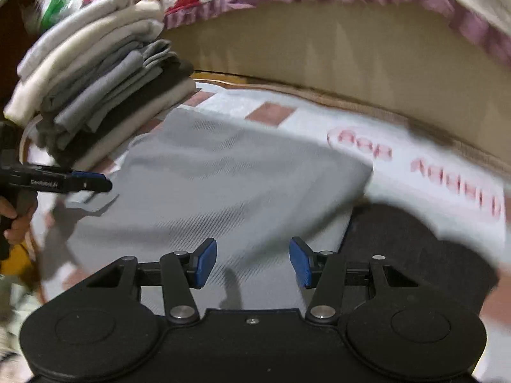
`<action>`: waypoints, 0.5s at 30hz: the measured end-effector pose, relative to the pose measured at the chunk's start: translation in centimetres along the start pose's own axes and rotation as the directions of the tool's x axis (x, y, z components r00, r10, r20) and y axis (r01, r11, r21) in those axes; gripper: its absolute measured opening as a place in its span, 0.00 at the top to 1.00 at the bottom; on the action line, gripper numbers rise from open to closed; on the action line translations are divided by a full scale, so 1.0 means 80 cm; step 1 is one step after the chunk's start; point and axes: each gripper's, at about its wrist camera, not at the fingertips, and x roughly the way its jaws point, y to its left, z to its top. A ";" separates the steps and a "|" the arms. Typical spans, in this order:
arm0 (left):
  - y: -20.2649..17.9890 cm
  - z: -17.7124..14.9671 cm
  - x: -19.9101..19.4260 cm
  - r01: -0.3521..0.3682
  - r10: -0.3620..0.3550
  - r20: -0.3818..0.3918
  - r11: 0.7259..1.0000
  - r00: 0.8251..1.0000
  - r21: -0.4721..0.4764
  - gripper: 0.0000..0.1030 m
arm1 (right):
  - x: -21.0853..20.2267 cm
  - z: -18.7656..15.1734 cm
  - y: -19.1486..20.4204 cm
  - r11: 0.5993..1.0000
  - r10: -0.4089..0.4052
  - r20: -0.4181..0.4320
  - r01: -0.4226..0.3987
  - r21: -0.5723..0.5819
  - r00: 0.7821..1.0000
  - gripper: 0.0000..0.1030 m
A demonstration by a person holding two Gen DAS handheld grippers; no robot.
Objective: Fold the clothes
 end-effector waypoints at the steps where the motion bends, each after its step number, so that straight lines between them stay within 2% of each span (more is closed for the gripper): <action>1: -0.005 -0.004 0.003 -0.004 0.004 -0.001 1.000 1.000 0.019 0.56 | 0.006 0.009 0.002 0.999 -0.012 0.005 0.012 -0.031 1.000 0.46; 2: -0.010 -0.005 0.000 -0.011 0.011 0.000 0.999 1.000 0.045 0.94 | 0.013 0.021 0.003 0.998 -0.016 0.014 0.016 -0.053 1.000 0.45; 5: -0.022 -0.011 -0.019 -0.040 0.039 0.003 0.994 0.999 0.106 0.94 | 0.037 0.068 0.011 0.995 0.019 0.040 -0.015 -0.096 0.999 0.45; 8: -0.021 -0.019 -0.041 -0.080 0.080 0.008 0.993 0.997 0.087 0.95 | 0.066 0.113 0.033 0.981 0.064 0.043 -0.055 -0.185 0.997 0.45; 12: -0.019 -0.028 -0.044 -0.073 0.073 -0.006 0.997 0.997 0.026 0.93 | 0.113 0.152 0.074 0.938 0.141 -0.032 -0.144 -0.315 0.989 0.43; 14: -0.017 -0.028 -0.040 -0.094 0.094 -0.015 0.995 0.995 0.015 0.80 | 0.135 0.160 0.093 0.916 0.168 -0.064 -0.179 -0.358 0.984 0.43; 15: -0.015 -0.027 -0.039 -0.093 0.093 -0.015 0.996 0.996 0.010 0.77 | 0.144 0.160 0.102 0.903 0.170 -0.080 -0.188 -0.387 0.982 0.43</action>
